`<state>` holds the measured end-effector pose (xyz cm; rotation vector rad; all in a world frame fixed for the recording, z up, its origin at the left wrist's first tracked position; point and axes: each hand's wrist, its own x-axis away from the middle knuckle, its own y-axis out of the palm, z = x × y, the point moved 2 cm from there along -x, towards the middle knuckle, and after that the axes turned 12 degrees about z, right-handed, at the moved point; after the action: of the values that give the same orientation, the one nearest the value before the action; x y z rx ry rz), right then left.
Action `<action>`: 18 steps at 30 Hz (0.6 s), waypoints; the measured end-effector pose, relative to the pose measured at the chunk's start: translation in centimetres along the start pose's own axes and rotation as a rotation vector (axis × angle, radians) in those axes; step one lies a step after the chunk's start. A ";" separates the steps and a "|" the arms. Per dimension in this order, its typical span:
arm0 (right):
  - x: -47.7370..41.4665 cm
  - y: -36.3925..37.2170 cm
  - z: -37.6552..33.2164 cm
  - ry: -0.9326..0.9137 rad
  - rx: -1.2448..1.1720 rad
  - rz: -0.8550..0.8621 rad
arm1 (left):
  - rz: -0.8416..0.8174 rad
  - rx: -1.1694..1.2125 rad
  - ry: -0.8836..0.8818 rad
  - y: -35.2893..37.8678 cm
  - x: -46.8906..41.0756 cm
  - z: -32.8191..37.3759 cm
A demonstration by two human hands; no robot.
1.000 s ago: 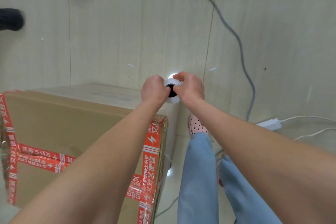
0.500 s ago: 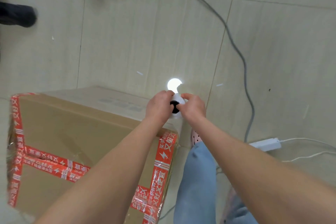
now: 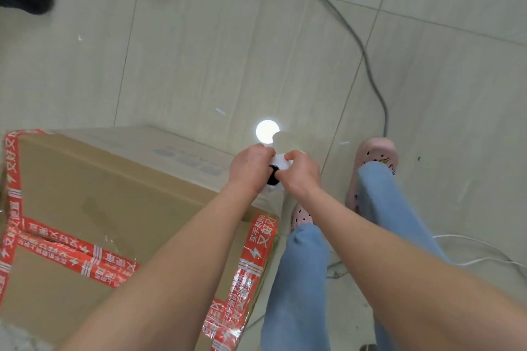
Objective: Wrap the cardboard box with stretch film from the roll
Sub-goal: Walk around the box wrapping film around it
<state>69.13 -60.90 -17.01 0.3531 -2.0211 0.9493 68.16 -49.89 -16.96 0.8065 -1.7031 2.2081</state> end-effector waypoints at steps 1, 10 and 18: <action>0.0 0.1 -0.3 -0.024 0.025 0.012 | -0.004 -0.007 -0.009 -0.1 -0.2 -0.1; -1.5 0.7 -5.0 -0.233 0.246 0.046 | 0.086 0.347 -0.530 -0.6 -0.7 -3.3; -3.8 0.0 -8.7 -0.230 0.314 -0.021 | 0.092 0.600 -0.801 -0.8 -1.6 -3.1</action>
<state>76.43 -54.88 -17.02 0.6790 -2.0663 1.2645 69.00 -46.48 -17.68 2.0043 -1.3038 2.7044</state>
